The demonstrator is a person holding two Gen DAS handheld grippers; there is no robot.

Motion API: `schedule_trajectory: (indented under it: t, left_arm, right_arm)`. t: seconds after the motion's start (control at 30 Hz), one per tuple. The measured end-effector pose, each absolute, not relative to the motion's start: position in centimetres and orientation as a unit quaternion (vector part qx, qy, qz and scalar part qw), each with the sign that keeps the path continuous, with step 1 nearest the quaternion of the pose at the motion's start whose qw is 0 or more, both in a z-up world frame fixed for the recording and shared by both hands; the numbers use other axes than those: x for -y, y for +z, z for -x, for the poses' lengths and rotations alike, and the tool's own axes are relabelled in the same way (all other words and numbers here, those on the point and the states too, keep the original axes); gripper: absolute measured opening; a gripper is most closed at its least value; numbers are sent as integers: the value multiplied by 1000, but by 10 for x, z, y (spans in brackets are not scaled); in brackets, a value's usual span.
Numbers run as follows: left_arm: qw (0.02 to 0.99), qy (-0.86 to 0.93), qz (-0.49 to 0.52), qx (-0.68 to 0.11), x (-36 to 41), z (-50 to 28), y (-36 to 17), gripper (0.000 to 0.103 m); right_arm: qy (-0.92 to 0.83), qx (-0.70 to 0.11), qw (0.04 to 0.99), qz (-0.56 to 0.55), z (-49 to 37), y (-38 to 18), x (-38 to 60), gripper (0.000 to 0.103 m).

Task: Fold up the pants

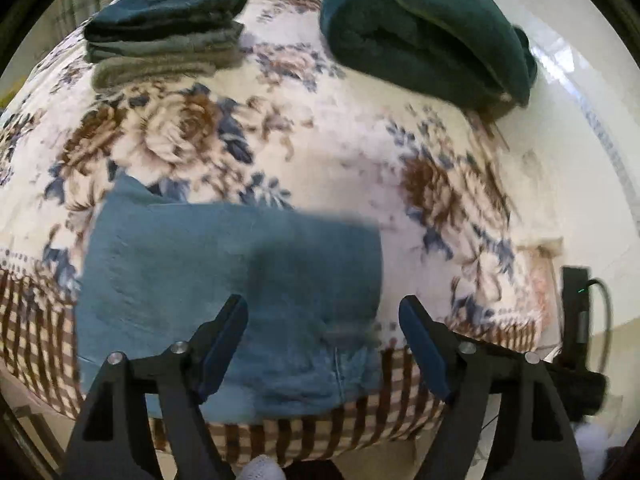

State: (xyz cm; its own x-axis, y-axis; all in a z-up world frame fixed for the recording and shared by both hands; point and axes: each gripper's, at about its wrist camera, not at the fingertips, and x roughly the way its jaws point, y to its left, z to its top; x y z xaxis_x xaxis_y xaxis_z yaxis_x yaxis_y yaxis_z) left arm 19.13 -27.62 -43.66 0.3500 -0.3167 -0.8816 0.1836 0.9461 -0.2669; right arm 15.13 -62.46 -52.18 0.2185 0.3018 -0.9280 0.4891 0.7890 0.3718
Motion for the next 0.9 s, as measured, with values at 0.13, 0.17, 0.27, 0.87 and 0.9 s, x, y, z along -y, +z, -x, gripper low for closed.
schedule_trajectory:
  t: [0.13, 0.17, 0.27, 0.87, 0.9]
  left_arm:
    - [833, -112, 96, -534, 219, -220, -417, 84]
    - [835, -91, 101, -533, 203, -228, -418, 84]
    - [830, -29, 109, -547, 153, -256, -435, 84]
    - [774, -2, 101, -626, 94, -355, -540, 84]
    - [771, -2, 97, -630, 98, -361, -546, 84]
  right_arm:
    - [4, -609, 696, -380, -190, -538, 605, 100]
    - [28, -611, 686, -394, -201, -547, 598, 101]
    - [62, -619, 669, -406, -224, -574, 579, 101]
    - [-6, -572, 713, -406, -239, -563, 556, 13]
    - [-14, -575, 715, -398, -239, -563, 561, 13]
